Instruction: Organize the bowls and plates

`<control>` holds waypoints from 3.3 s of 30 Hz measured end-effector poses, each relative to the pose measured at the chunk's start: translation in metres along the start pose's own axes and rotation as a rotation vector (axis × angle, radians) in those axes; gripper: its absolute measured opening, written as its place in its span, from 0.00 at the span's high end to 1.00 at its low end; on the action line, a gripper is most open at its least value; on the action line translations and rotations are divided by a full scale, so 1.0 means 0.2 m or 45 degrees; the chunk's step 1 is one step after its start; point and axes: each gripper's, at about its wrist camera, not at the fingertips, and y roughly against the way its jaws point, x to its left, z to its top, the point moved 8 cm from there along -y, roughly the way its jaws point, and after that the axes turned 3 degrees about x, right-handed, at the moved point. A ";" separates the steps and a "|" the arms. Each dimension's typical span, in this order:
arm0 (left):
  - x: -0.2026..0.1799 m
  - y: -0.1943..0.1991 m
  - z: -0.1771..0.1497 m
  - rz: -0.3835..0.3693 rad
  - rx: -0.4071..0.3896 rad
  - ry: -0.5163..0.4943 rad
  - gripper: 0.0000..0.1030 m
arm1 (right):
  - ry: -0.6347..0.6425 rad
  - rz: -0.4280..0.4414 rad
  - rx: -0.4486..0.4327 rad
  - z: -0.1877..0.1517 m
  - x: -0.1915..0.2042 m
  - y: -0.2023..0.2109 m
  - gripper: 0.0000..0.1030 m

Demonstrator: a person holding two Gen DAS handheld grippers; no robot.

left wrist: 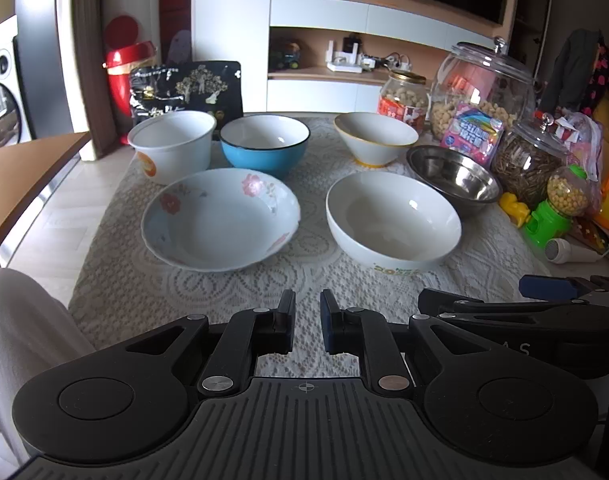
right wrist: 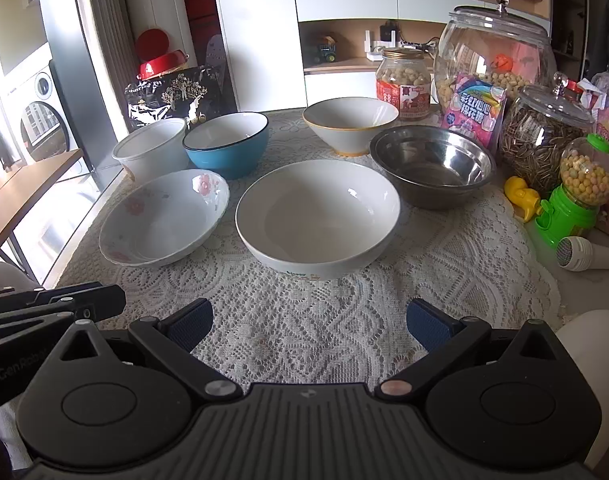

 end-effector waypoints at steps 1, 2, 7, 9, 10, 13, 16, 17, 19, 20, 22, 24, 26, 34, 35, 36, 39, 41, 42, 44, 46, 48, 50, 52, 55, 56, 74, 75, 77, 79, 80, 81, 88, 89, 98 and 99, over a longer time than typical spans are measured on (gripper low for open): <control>0.00 0.00 0.00 0.000 0.000 0.001 0.84 | -0.001 -0.002 -0.001 0.00 0.00 0.00 0.00; 0.00 0.00 0.00 0.000 0.000 0.000 0.84 | -0.002 -0.003 -0.001 0.00 0.00 0.00 0.00; 0.00 0.01 0.00 0.002 0.005 0.002 0.84 | -0.003 -0.001 0.003 0.00 0.00 0.00 0.00; 0.00 0.01 0.00 0.002 0.005 0.000 0.84 | -0.003 -0.002 0.001 0.00 0.00 0.00 0.00; 0.00 0.01 0.00 0.002 0.005 0.000 0.84 | -0.003 -0.001 0.000 0.00 0.00 0.00 0.00; 0.00 0.01 0.00 0.002 0.005 0.000 0.84 | -0.004 0.000 0.000 0.00 0.00 0.00 0.00; -0.01 0.00 0.00 0.003 0.005 -0.001 0.84 | -0.004 0.001 -0.001 0.00 0.00 0.00 0.00; -0.01 0.00 0.00 0.003 0.006 -0.001 0.84 | -0.004 0.001 -0.001 0.00 0.00 0.00 0.00; 0.00 0.00 0.00 0.003 0.006 -0.001 0.84 | -0.004 0.000 -0.002 0.00 0.00 0.00 0.00; 0.00 0.00 0.00 0.003 0.006 -0.001 0.84 | -0.004 0.000 -0.001 0.00 0.00 0.00 0.00; -0.01 0.00 0.00 0.003 0.008 0.000 0.84 | -0.005 0.001 0.000 0.00 0.00 0.00 0.00; -0.01 0.00 0.00 0.003 0.008 0.000 0.84 | -0.006 0.002 0.001 0.00 0.00 0.00 0.00; -0.01 0.00 0.00 0.003 0.007 -0.001 0.84 | -0.006 0.002 0.001 0.00 0.00 0.00 0.00; -0.01 -0.01 -0.01 -0.002 0.013 -0.003 0.84 | 0.003 0.009 -0.009 0.00 0.01 0.00 0.00; -0.02 -0.02 -0.01 -0.005 0.016 -0.004 0.84 | 0.004 0.009 -0.010 0.00 0.01 0.00 0.00; -0.02 -0.02 -0.01 -0.006 0.019 -0.004 0.84 | 0.006 0.010 -0.009 0.00 0.01 -0.01 0.00; -0.02 -0.04 -0.01 -0.006 0.028 -0.003 0.84 | 0.011 0.007 -0.012 0.01 0.00 -0.01 0.00; -0.02 -0.05 -0.01 -0.009 0.035 -0.006 0.84 | 0.016 0.004 -0.016 0.02 0.00 -0.02 0.00; -0.02 -0.06 -0.01 -0.011 0.038 -0.008 0.84 | 0.017 0.003 -0.020 0.02 0.00 -0.02 0.00; -0.02 -0.07 0.00 -0.016 0.043 -0.013 0.84 | 0.023 0.000 -0.029 0.03 -0.01 -0.02 0.00; -0.02 -0.09 0.01 -0.018 0.050 -0.014 0.84 | 0.029 -0.014 -0.037 0.04 -0.02 -0.02 0.00; 0.00 -0.11 0.02 -0.032 0.059 0.002 0.84 | 0.031 -0.025 -0.045 0.05 -0.03 -0.03 0.00; 0.02 -0.14 0.03 -0.050 0.072 0.032 0.84 | 0.037 -0.031 -0.043 0.06 -0.05 -0.05 0.00; 0.06 -0.17 0.04 -0.043 0.076 0.055 0.84 | 0.051 -0.017 -0.025 0.06 -0.04 -0.08 0.00; 0.13 -0.22 0.05 -0.039 0.081 0.099 0.84 | 0.031 0.075 0.040 0.04 -0.03 -0.15 0.00; 0.16 -0.24 0.05 -0.051 0.087 0.116 0.84 | 0.006 0.134 0.073 0.03 -0.02 -0.18 0.00; 0.50 -0.42 0.05 -0.187 0.125 0.271 0.83 | 0.076 0.316 0.381 -0.03 0.27 -0.62 0.00; 0.51 -0.41 0.09 -0.230 0.108 0.277 0.83 | 0.117 0.298 0.389 -0.04 0.28 -0.63 0.00; 0.56 -0.41 0.16 -0.286 0.071 0.298 0.83 | 0.170 0.269 0.397 -0.05 0.30 -0.64 0.00; 0.63 -0.43 0.24 -0.343 0.056 0.345 0.83 | 0.167 0.259 0.399 -0.05 0.30 -0.64 0.00; 0.67 -0.45 0.26 -0.344 0.073 0.383 0.84 | 0.152 0.256 0.404 -0.05 0.30 -0.64 0.00; 0.71 -0.47 0.30 -0.337 0.066 0.412 0.84 | 0.143 0.248 0.411 -0.05 0.30 -0.64 0.00; 1.00 -0.49 0.47 -0.032 -0.038 0.436 0.83 | 0.383 0.158 0.519 -0.07 0.39 -0.66 0.01; 1.03 -0.50 0.46 -0.041 -0.026 0.479 0.83 | 0.405 0.201 0.532 -0.07 0.43 -0.64 0.10; 1.10 -0.57 0.31 -0.145 0.105 0.605 0.83 | 0.496 0.308 0.164 0.57 0.61 -0.54 0.25; 1.10 -0.58 0.31 -0.154 0.106 0.613 0.83 | 0.464 0.283 0.169 0.63 0.59 -0.58 0.25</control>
